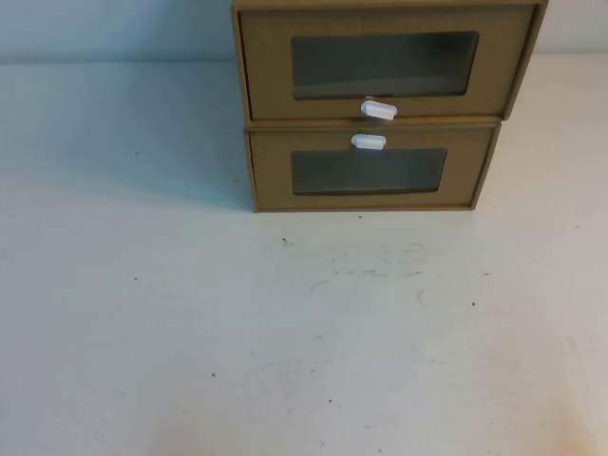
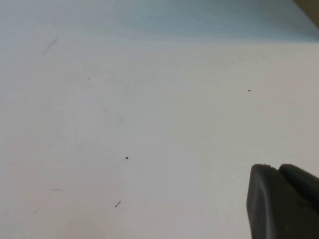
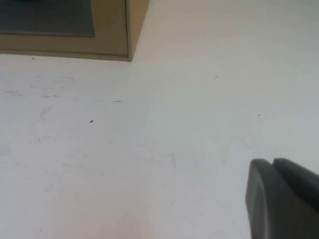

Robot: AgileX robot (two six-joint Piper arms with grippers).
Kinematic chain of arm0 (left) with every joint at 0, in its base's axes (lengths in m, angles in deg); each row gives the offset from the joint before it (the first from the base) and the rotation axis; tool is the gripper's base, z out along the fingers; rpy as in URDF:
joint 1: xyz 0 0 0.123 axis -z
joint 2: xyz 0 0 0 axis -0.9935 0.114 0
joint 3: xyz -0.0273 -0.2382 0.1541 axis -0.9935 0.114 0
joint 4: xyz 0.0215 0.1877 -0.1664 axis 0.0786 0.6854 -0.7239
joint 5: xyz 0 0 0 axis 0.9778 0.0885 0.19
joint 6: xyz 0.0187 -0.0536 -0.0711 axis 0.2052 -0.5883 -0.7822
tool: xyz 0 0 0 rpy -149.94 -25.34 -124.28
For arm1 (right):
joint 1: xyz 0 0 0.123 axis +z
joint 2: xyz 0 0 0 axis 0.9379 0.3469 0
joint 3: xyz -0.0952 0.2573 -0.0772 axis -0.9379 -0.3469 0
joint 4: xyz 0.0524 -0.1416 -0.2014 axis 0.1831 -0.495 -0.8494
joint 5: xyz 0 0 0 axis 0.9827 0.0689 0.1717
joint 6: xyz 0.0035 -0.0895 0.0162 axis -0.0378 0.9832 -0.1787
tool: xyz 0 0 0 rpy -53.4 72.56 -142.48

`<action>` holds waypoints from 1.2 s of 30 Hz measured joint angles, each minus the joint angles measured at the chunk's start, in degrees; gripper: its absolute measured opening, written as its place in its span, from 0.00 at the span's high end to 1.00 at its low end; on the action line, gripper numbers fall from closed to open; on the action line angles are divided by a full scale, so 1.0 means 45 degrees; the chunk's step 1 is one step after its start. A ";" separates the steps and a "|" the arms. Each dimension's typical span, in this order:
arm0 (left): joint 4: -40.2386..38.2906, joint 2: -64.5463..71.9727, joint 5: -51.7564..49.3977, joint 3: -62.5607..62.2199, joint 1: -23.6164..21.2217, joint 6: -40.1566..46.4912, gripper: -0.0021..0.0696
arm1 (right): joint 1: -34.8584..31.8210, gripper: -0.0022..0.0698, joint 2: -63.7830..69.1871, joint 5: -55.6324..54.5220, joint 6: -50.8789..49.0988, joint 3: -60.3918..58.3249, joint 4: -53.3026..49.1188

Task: Open the shoe box
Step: 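Pull the top drawer of the cardboard box fully open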

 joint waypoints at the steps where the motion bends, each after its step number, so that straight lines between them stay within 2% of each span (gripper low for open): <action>1: 0.0000 0.0000 0.0000 0.0000 0.0000 0.0000 0.98 | 0.0000 0.99 0.0000 0.0000 0.0000 0.0000 0.0000; 29: -0.0225 0.0000 0.0440 0.0000 0.0000 0.0000 0.98 | 0.0000 0.99 0.0000 0.0000 0.0000 0.0000 0.0000; 32: -0.1129 0.0000 0.0965 0.0000 0.0000 -0.0009 0.98 | 0.0000 0.99 0.0000 0.0000 0.0000 0.0000 0.0000; 36: -0.3840 0.0000 0.2168 0.0000 0.0000 -0.0346 0.98 | 0.0000 0.99 0.0000 0.0000 0.0000 0.0000 0.0000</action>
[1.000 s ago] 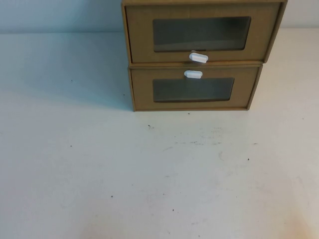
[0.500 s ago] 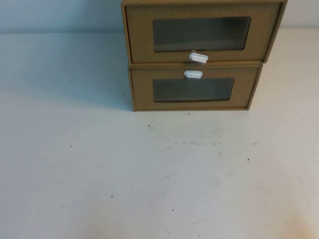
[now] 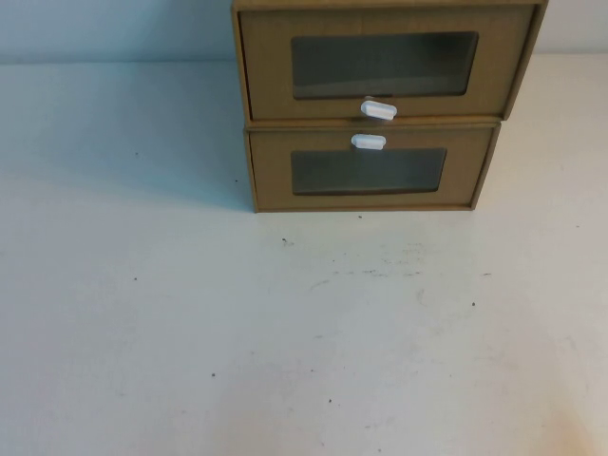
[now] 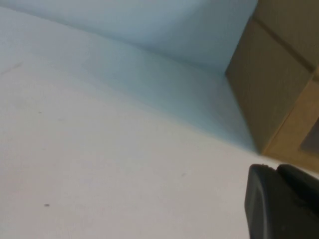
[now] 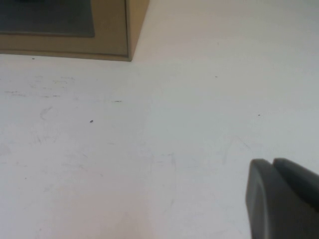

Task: Open the shoe box
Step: 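Pull the top drawer of the cardboard box fully open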

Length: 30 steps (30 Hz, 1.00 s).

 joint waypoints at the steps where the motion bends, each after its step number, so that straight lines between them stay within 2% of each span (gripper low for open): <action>1: -0.0891 0.0000 0.0320 0.0000 0.0000 -0.0161 0.98 | 0.0000 0.99 0.0000 0.0000 0.0000 0.0000 0.0000; 4: -0.2974 0.0000 0.1074 0.0000 0.0000 -0.0384 0.98 | 0.0000 0.99 0.0000 0.0000 0.0000 0.0000 0.0000; 6: -0.3612 0.0000 0.1385 0.0000 0.0000 -0.0407 0.98 | 0.0000 0.99 0.0000 0.0000 0.0000 0.0000 0.0000; 11: -0.4165 0.0000 0.1688 0.0000 0.0000 -0.0407 0.98 | 0.0000 0.99 0.0000 0.0000 0.0000 0.0000 0.0000; 14: -0.4216 0.0032 0.0772 -0.0645 0.0000 -0.0270 0.98 | 0.0000 0.99 0.0000 0.0000 0.0000 0.0000 0.0000; 20: -0.4190 0.3304 -0.2822 -0.4731 0.0000 0.1309 0.98 | 0.0000 0.99 0.0000 0.0000 0.0000 0.0000 0.0022; 23: -0.4217 0.5924 -0.4779 -0.7340 0.0000 0.2894 0.98 | 0.0000 0.99 0.0000 0.0000 0.0000 0.0000 0.0022; 30: -0.5271 1.1404 -0.7797 -1.3315 0.0000 0.6486 0.98 | 0.0000 0.99 0.0000 0.0000 0.0000 0.0000 0.0022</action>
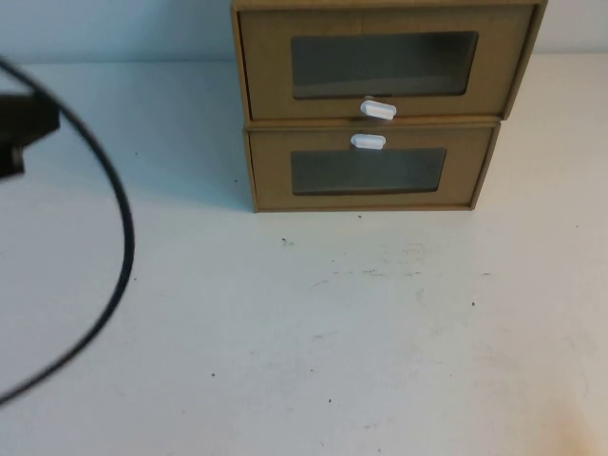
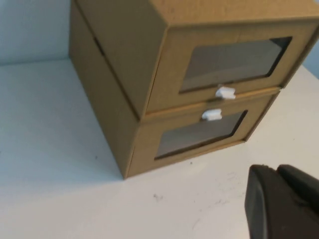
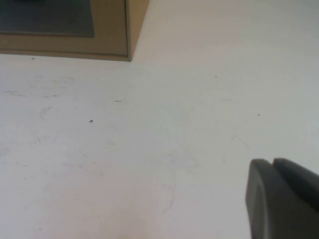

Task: Open the shoe box
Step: 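Pull the top drawer of the cardboard box fully open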

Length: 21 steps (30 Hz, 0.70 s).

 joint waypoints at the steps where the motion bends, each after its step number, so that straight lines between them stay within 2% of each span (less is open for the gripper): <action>1: -0.0162 0.0783 -0.0337 -0.0941 0.0000 0.0338 0.98 | 0.0000 0.99 0.0000 0.0000 0.0000 0.0000 0.0000; 6: -0.0611 0.4293 -0.1406 -0.5438 0.0220 0.1086 0.98 | 0.0000 0.99 0.0000 0.0000 0.0000 0.0000 0.0000; 16: -0.0736 1.1611 -0.2660 -1.4577 0.2671 0.0774 0.98 | 0.0000 0.99 0.0000 0.0000 0.0000 0.0000 0.0000; 21: -0.0756 1.5255 -0.3416 -1.8939 0.3329 -0.0165 0.98 | 0.0000 0.99 0.0000 0.0000 0.0000 0.0000 0.0000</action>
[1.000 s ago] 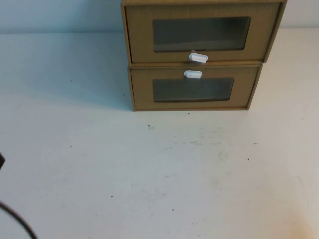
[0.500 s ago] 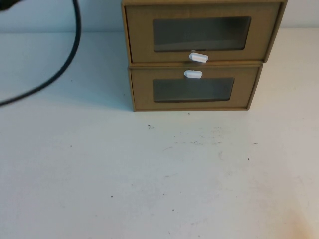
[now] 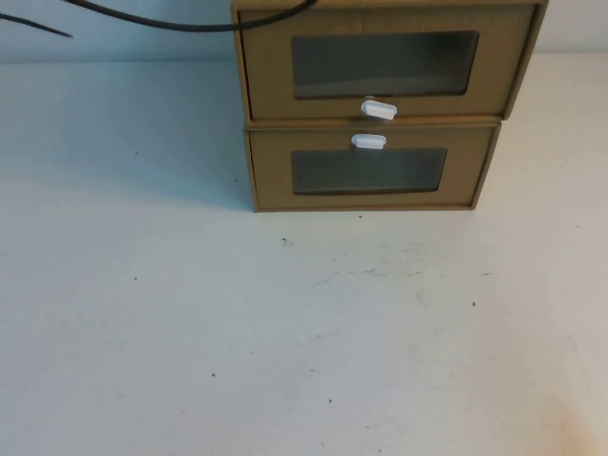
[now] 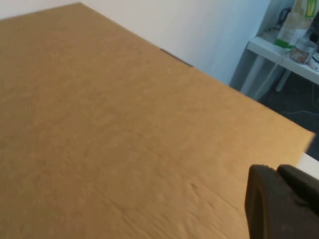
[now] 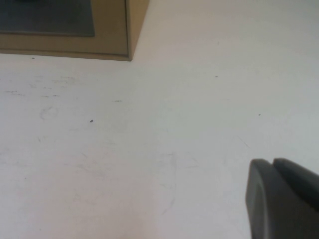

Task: Open the shoe box
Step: 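Pull the top drawer of the cardboard box fully open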

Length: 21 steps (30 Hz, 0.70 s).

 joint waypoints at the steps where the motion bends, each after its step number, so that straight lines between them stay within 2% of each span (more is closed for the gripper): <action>1: 0.0027 0.0622 -0.0027 -0.0737 0.0056 -0.0226 0.98 | 0.0000 0.99 0.0000 0.0000 0.0000 0.0000 0.0000; 4: 0.0048 0.1883 0.0061 -0.2004 0.0166 -0.0631 0.98 | 0.0000 0.99 0.0000 0.0000 0.0000 0.0000 0.0000; 11: 0.0589 0.3220 0.0012 -0.2262 0.0536 -0.0733 0.98 | 0.0000 0.99 0.0000 0.0000 0.0000 0.0000 0.0000; 21: 0.0888 0.3301 0.0141 -0.2386 0.0665 -0.0759 0.98 | 0.0000 0.99 0.0000 0.0000 0.0000 0.0000 0.0000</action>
